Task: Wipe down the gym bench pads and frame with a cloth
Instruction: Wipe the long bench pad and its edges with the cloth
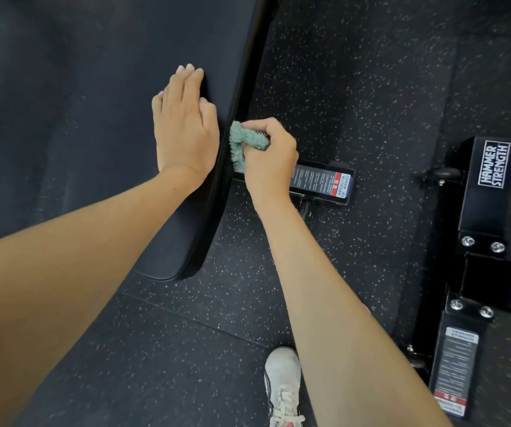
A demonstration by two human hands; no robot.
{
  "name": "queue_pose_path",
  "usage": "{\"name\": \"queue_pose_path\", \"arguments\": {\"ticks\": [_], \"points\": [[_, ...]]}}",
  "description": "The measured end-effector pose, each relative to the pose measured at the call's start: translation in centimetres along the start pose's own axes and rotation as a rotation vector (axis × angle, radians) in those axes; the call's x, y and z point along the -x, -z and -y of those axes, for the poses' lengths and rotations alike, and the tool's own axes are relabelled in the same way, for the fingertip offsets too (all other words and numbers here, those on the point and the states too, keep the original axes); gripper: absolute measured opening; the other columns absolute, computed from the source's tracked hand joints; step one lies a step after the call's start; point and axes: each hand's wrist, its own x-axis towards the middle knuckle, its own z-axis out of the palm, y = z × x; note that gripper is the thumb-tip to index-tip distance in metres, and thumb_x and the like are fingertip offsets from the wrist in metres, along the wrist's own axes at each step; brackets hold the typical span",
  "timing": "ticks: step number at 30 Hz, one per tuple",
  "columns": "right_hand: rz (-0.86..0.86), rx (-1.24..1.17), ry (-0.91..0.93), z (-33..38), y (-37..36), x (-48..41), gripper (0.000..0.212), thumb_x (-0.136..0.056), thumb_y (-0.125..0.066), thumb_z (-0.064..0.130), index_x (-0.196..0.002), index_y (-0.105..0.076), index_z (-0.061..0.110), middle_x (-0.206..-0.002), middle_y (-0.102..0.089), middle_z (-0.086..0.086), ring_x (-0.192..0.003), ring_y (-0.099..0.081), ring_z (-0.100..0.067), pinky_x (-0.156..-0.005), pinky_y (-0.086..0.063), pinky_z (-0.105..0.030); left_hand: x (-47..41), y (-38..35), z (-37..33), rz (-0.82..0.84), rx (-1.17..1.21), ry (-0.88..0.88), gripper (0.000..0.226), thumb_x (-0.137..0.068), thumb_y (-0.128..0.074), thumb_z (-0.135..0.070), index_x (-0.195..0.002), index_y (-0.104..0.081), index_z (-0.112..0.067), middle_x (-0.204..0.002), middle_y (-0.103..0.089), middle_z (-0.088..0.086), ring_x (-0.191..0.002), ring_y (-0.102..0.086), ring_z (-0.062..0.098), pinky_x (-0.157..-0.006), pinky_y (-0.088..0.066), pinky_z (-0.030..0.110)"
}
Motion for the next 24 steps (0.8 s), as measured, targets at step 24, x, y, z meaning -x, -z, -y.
{"name": "queue_pose_path", "arguments": {"ticks": [24], "points": [[0.051, -0.434, -0.501, -1.0, 2.7, 0.5, 0.035, -0.087, -0.059, -0.009, -0.118, -0.062, 0.008, -0.113, -0.068, -0.01, -0.106, -0.066, -0.025, -0.093, -0.054, -0.043, 4.5, 2.2, 3.4, 0.062, 0.057, -0.079, 0.043, -0.096, -0.033, -0.014, -0.138, -0.045, -0.009, -0.148, -0.04, 0.003, -0.141, -0.028, 0.016, -0.117, -0.021, 0.037]]}}
